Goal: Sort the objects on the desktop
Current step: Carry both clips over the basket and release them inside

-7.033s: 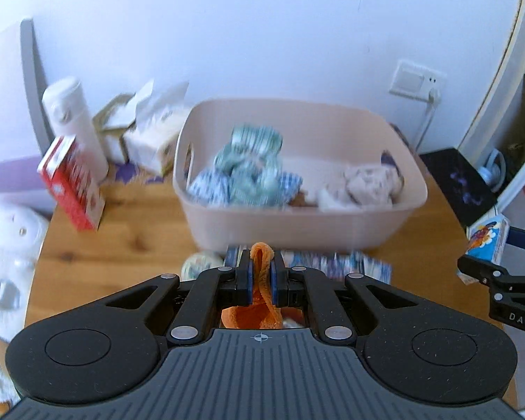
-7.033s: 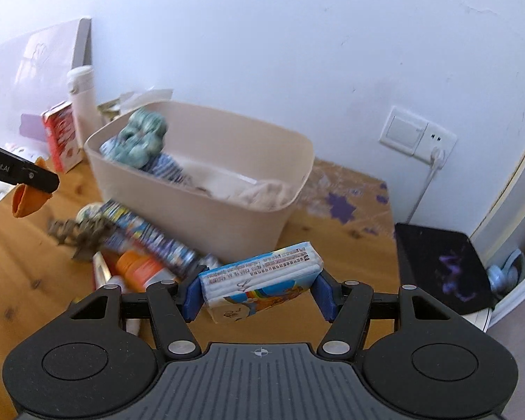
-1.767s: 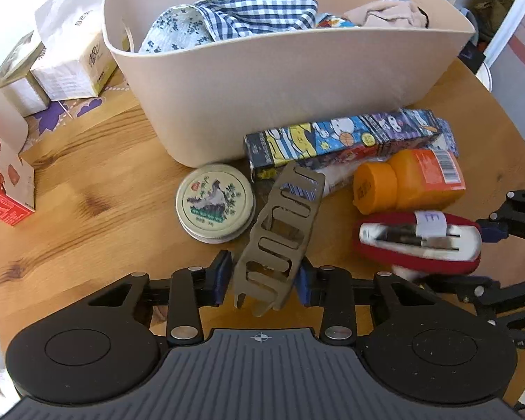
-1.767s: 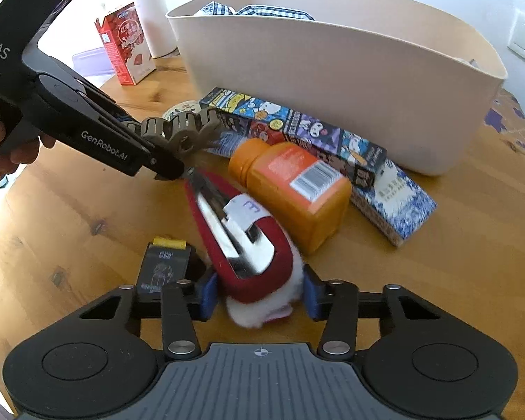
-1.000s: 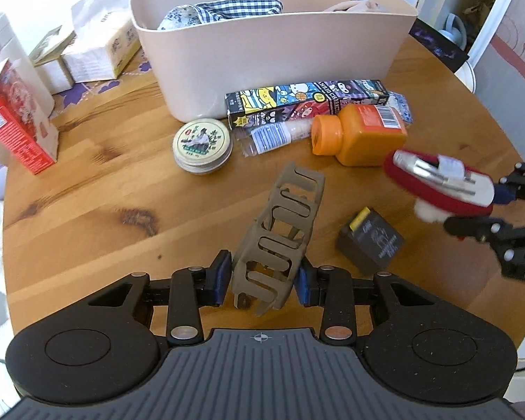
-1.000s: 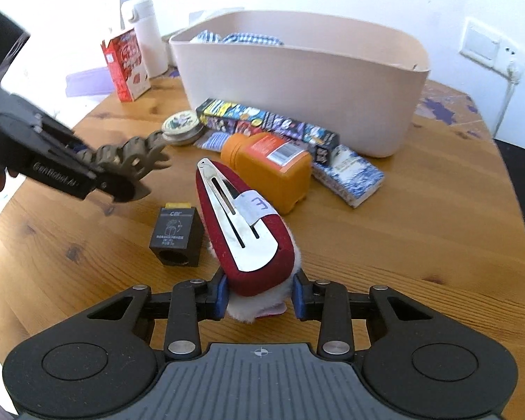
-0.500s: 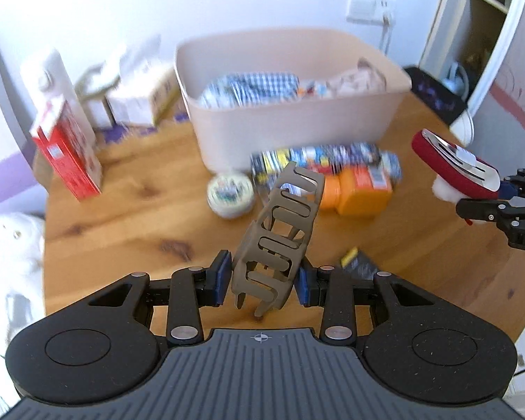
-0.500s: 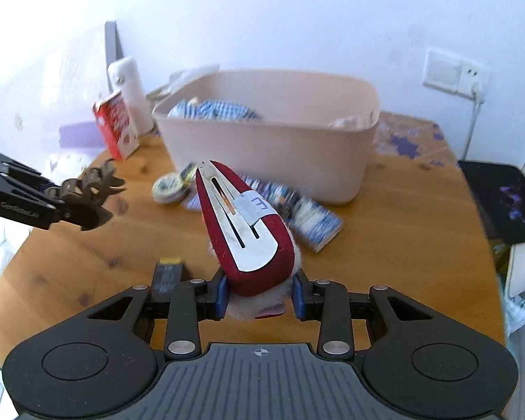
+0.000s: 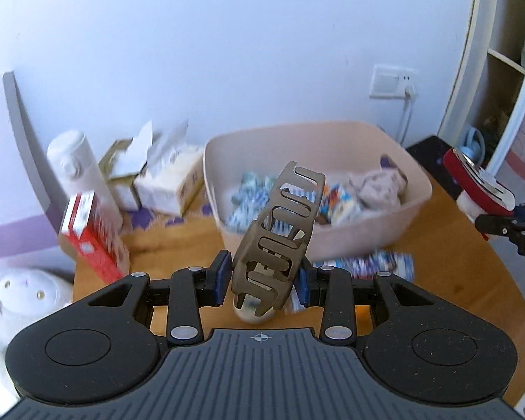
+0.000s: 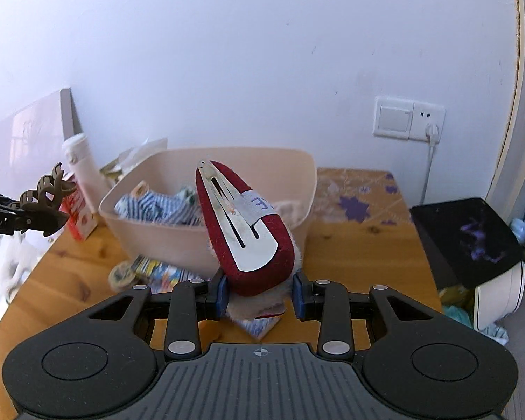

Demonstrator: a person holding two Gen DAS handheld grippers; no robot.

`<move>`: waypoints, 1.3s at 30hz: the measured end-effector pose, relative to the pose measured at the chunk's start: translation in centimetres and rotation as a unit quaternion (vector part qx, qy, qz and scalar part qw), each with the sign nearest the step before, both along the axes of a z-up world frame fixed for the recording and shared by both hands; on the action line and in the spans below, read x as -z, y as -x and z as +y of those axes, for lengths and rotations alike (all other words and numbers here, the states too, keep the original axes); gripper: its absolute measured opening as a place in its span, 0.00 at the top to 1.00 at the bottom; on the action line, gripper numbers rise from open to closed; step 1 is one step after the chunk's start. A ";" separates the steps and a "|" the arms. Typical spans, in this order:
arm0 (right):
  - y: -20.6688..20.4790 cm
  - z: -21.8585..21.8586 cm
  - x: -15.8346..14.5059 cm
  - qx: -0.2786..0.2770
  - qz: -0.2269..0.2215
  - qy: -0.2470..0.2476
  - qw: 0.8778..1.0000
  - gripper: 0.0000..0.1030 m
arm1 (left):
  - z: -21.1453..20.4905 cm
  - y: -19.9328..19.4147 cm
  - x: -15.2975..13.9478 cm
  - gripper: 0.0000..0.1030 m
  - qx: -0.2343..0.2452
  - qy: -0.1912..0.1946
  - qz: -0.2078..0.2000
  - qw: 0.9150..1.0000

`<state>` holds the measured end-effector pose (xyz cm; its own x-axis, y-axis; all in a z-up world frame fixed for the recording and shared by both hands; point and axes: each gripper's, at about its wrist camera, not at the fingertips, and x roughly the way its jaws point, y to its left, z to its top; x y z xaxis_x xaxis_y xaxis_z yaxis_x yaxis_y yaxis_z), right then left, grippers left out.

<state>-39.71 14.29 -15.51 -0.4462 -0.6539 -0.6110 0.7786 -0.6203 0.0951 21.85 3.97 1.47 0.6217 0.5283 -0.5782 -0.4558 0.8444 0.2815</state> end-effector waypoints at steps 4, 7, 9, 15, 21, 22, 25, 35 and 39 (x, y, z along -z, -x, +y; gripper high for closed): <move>2.0 -1.2 -0.5 -0.002 0.007 0.006 1.000 0.68 | 0.4 -2.6 -0.8 0.63 0.010 -0.008 -0.005 1.000; 3.4 -2.2 -1.0 -0.004 0.017 0.009 1.000 0.68 | 0.7 -4.8 -1.1 0.63 0.021 -0.013 -0.004 1.000; 4.4 -2.8 -1.3 -0.006 0.023 0.010 1.000 0.68 | 0.8 -6.2 -1.2 0.63 0.020 -0.017 -0.005 1.000; 6.8 -4.9 -1.8 -0.019 0.041 0.002 0.999 0.68 | 1.6 -10.2 -1.5 0.63 0.014 -0.016 -0.016 1.000; 8.9 -7.6 -1.2 -0.038 0.045 -0.014 0.998 0.68 | 3.0 -13.8 -0.9 0.63 0.011 -0.006 -0.013 1.000; 9.2 -8.1 -1.0 -0.041 0.042 -0.017 0.998 0.68 | 3.3 -14.3 -0.7 0.63 0.011 -0.004 -0.011 1.000; 9.9 -9.4 0.1 -0.049 0.033 -0.029 0.998 0.67 | 4.3 -15.9 0.4 0.63 0.000 0.005 0.001 1.000; 11.2 -12.2 4.3 -0.073 -0.007 -0.077 0.994 0.66 | 7.1 -18.6 3.7 0.63 -0.019 0.025 0.050 0.998; 11.3 -12.8 5.1 -0.077 -0.010 -0.088 0.993 0.65 | 7.7 -19.0 4.6 0.63 -0.028 0.028 0.070 0.997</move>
